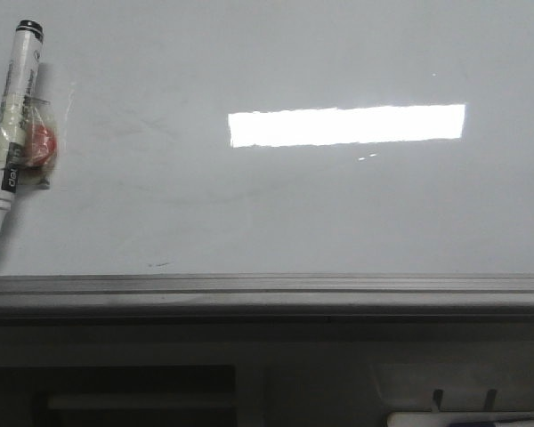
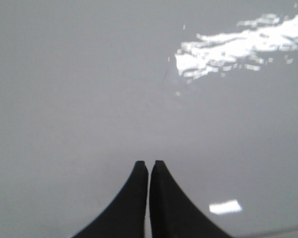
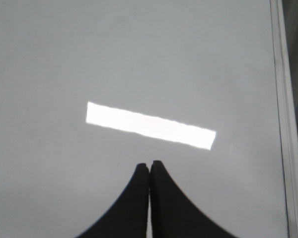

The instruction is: Write number 3 on whiteboard

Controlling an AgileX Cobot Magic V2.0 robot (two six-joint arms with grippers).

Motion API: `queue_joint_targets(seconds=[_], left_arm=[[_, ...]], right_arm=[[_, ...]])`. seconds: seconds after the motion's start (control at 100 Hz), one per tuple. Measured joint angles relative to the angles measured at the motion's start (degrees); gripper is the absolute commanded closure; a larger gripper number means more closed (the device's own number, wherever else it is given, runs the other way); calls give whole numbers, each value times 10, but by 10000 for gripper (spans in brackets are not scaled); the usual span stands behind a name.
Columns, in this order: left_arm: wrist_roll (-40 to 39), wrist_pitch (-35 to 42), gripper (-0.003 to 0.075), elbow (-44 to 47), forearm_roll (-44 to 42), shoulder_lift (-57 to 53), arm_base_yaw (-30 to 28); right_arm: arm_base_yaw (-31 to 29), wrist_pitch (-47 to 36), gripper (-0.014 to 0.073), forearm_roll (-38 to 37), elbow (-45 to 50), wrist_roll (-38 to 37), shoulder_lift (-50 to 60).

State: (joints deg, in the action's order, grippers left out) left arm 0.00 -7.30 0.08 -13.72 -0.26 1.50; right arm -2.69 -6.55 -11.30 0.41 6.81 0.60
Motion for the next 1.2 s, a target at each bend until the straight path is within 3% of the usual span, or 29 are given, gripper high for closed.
queue_joint_targets(seconds=[0.1, 0.36, 0.52, 0.71, 0.87, 1.08, 1.15, 1.2], left_arm=[[0, 54, 741, 0, -2, 0, 0], [0, 139, 741, 0, -5, 0, 0], [0, 144, 741, 0, 43, 0, 0], [0, 73, 741, -13, 99, 14, 0], [0, -25, 741, -81, 114, 80, 0], [0, -108, 738, -145, 178, 171, 0], [3, -113, 702, -150, 213, 191, 0], [19, -116, 633, -151, 242, 201, 1]], right_arm=[[0, -12, 635, 0, 0, 0, 0], [0, 54, 635, 5, 0, 0, 0], [0, 89, 635, 70, 0, 0, -4], [0, 184, 635, 120, -26, 0, -83], [0, 242, 635, 141, -82, 0, -180], [0, 282, 635, 249, -131, 0, -267], [0, 285, 635, 264, -133, 0, -276], [0, 289, 635, 268, -134, 0, -278]])
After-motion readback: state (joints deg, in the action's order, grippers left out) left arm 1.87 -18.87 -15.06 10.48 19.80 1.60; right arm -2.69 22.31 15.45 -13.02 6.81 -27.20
